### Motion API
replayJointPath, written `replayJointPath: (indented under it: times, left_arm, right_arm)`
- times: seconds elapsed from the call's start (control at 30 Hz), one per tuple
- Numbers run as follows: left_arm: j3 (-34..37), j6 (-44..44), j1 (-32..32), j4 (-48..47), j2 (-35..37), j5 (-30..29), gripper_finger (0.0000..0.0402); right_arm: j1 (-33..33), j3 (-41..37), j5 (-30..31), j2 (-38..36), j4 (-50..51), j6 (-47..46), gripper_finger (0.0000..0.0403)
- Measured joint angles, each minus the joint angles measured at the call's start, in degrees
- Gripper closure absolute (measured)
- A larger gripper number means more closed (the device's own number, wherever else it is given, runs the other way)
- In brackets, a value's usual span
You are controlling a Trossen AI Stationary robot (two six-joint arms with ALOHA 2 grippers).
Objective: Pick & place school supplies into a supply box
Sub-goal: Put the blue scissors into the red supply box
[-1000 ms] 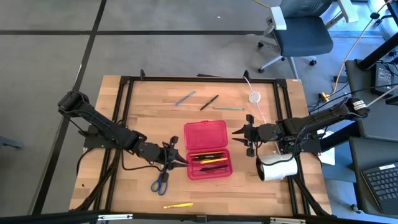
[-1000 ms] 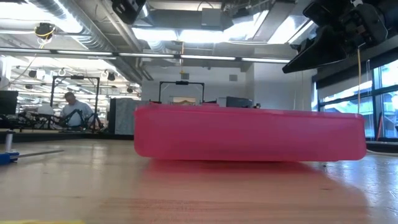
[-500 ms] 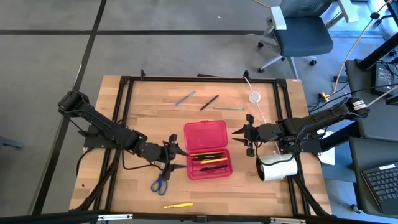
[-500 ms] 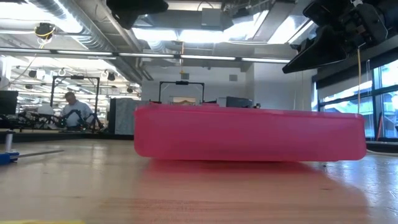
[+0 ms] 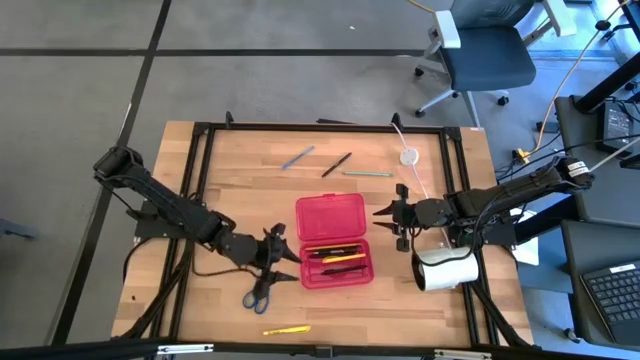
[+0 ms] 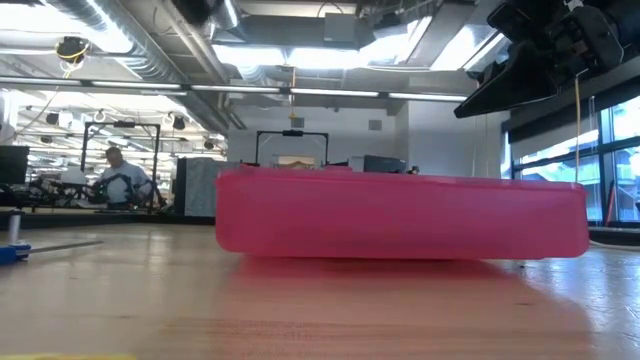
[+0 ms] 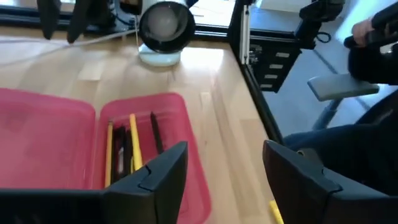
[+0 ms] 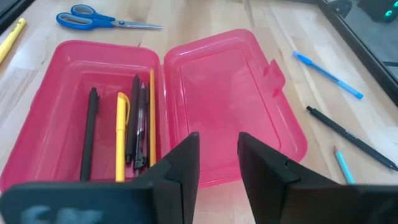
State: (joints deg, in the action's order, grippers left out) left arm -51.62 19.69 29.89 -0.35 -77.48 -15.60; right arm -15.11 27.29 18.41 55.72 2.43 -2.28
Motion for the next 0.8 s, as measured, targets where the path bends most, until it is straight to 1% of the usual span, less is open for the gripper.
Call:
replayJointPath:
  times: [0.07,0.13,0.23,0.33,0.63,0.73,0.8]
  left_arm:
    - [-3.6,-0.1,1.4,-5.0,-1.8,-2.8,0.0206]
    - [-7.3,0.0,2.5,-9.6,-4.7,-4.1,0.0209]
    - [-12.6,1.7,3.9,-14.7,-9.5,-4.3,0.0212]
    - [-16.3,4.5,4.7,-18.7,-14.9,-3.8,0.0212]
    - [-24.2,13.1,5.9,-19.8,-28.2,5.9,0.0221]
    - [-26.1,15.3,7.1,-20.3,-31.1,9.6,0.0226]
    - [-27.0,17.7,8.0,-22.2,-32.5,10.6,0.0230]
  right_arm:
    - [0.0,0.0,0.0,0.0,0.0,0.0,0.0289]
    - [0.0,0.0,0.0,0.0,0.0,0.0,0.0289]
    - [0.0,0.0,0.0,0.0,0.0,0.0,0.0289]
    - [0.0,0.0,0.0,0.0,0.0,-0.1,0.0289]
    - [0.0,0.0,0.0,0.0,0.1,-0.6,0.0289]
    - [0.0,0.0,0.0,0.0,0.2,-2.1,0.0289]
    - [0.0,0.0,0.0,0.0,0.3,-3.2,0.0289]
